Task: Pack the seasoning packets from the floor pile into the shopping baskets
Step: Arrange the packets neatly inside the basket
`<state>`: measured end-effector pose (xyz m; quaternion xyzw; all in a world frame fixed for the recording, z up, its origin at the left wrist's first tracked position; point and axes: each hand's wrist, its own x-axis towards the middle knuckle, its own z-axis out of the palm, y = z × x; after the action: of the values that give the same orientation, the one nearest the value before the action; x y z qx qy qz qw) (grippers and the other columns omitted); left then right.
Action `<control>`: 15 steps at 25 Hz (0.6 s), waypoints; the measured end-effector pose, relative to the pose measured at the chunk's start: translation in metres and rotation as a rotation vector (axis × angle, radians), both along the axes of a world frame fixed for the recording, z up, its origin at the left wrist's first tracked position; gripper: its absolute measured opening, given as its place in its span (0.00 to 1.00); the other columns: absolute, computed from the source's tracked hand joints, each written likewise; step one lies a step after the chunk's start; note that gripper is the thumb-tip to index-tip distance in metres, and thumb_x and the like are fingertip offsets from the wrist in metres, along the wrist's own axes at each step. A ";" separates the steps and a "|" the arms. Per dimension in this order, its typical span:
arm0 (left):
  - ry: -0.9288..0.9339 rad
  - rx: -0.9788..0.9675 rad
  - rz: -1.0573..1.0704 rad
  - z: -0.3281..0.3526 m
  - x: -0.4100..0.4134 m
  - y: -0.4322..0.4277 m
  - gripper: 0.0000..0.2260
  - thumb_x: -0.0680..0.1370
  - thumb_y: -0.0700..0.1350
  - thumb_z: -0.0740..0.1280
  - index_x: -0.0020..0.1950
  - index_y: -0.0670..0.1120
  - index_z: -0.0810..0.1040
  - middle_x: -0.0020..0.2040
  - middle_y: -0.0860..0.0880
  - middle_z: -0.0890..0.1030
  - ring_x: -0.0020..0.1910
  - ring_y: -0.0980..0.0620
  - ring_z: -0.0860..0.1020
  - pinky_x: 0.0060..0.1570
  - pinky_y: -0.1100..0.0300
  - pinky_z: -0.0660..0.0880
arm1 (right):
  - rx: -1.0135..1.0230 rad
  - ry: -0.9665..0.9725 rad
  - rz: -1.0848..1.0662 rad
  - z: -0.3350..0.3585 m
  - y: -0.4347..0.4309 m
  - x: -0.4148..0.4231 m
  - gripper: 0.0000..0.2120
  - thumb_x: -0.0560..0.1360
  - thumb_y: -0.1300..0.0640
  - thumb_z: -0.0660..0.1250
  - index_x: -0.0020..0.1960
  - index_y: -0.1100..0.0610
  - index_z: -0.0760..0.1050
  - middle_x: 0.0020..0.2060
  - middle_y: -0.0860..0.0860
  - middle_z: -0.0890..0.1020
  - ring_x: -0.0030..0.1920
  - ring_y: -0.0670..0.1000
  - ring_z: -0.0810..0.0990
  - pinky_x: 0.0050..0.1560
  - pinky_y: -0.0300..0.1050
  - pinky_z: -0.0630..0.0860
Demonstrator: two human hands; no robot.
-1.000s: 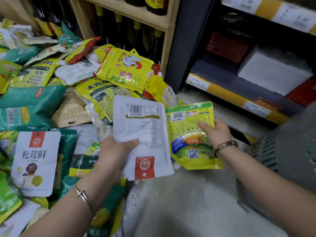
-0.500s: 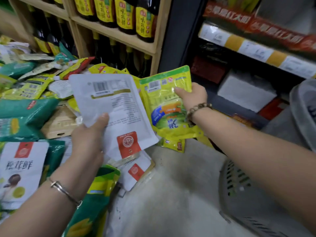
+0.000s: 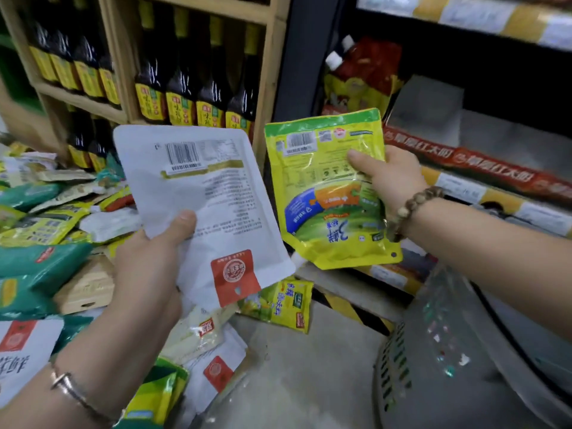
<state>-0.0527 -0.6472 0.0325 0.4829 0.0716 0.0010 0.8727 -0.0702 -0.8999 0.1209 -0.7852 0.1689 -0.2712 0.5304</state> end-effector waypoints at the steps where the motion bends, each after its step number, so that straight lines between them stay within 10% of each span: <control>1: -0.022 -0.017 -0.036 0.009 -0.004 -0.010 0.06 0.75 0.41 0.69 0.52 0.47 0.80 0.44 0.51 0.85 0.39 0.50 0.84 0.30 0.57 0.79 | 0.041 -0.036 -0.008 0.007 -0.011 -0.009 0.03 0.73 0.53 0.70 0.44 0.53 0.79 0.41 0.50 0.85 0.43 0.52 0.84 0.50 0.56 0.80; 15: -0.160 0.084 -0.615 0.114 -0.062 -0.233 0.04 0.75 0.39 0.68 0.42 0.45 0.81 0.35 0.48 0.85 0.30 0.49 0.83 0.23 0.57 0.76 | 0.178 -0.157 -0.347 0.085 -0.212 -0.180 0.06 0.73 0.58 0.69 0.47 0.60 0.77 0.35 0.54 0.85 0.34 0.54 0.84 0.29 0.50 0.79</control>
<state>-0.1149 -0.8799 0.1464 0.5159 -0.1465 -0.2220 0.8143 -0.2502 -1.1121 0.2057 -0.6707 0.2830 -0.4031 0.5545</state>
